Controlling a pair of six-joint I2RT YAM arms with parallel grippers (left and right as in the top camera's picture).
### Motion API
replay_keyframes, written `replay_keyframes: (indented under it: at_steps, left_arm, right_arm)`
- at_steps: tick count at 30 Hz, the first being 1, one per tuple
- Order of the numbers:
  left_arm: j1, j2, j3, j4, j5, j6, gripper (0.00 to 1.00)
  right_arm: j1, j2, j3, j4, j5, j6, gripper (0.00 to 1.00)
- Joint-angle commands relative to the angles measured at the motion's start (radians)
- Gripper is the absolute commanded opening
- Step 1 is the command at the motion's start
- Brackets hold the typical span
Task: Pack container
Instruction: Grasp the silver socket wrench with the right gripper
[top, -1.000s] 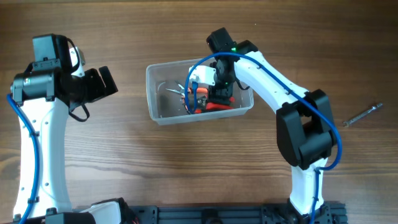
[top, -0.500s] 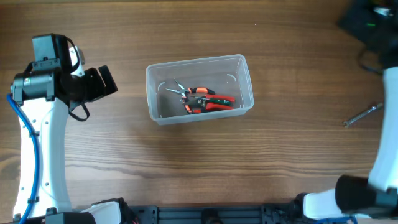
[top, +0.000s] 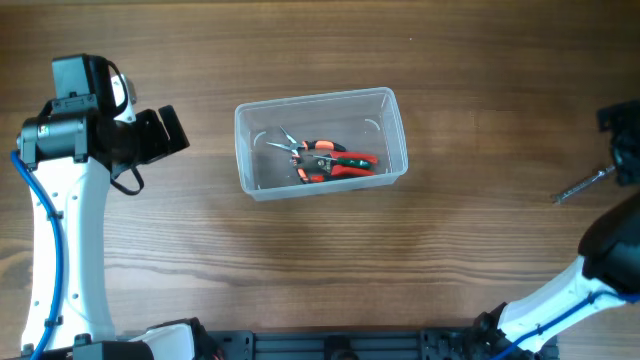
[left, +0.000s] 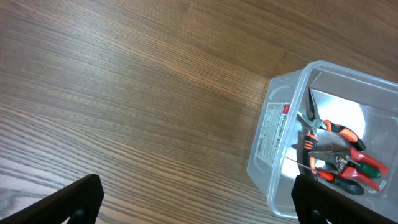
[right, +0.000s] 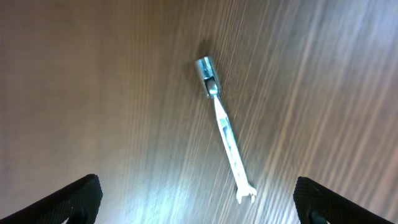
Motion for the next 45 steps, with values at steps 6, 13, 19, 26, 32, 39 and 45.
replay_keyframes:
  at_steps: [6, 13, 19, 26, 32, 39, 45]
  left_arm:
    - [-0.006, 0.0, -0.002, -0.004, 0.004, -0.01, 1.0]
    - [-0.006, 0.0, -0.002, -0.008, 0.005, -0.013, 1.0]
    - [-0.006, 0.0, -0.002, -0.015, 0.005, -0.014, 1.0]
    - [-0.006, 0.0, -0.002, -0.02, 0.005, -0.013, 1.0]
    - [-0.006, 0.0, -0.002, -0.023, 0.005, -0.013, 1.0]
    - [-0.006, 0.0, -0.002, -0.03, 0.005, -0.013, 1.0]
    - [-0.006, 0.0, -0.002, -0.034, 0.004, -0.013, 1.0]
  right_arm:
    - [-0.013, 0.146, -0.024, 0.062, -0.014, -0.167, 0.95]
    - [-0.016, 0.187, -0.046, 0.12, -0.014, -0.258, 0.92]
    - [-0.016, 0.197, -0.137, 0.199, -0.015, -0.266, 0.92]
    - [-0.016, 0.197, -0.24, 0.258, -0.015, -0.268, 0.79]
    - [-0.016, 0.197, -0.289, 0.274, -0.076, -0.264, 0.75]
    - [-0.016, 0.197, -0.29, 0.258, -0.093, -0.265, 0.36]
    - [-0.016, 0.197, -0.29, 0.255, -0.093, -0.266, 0.2]
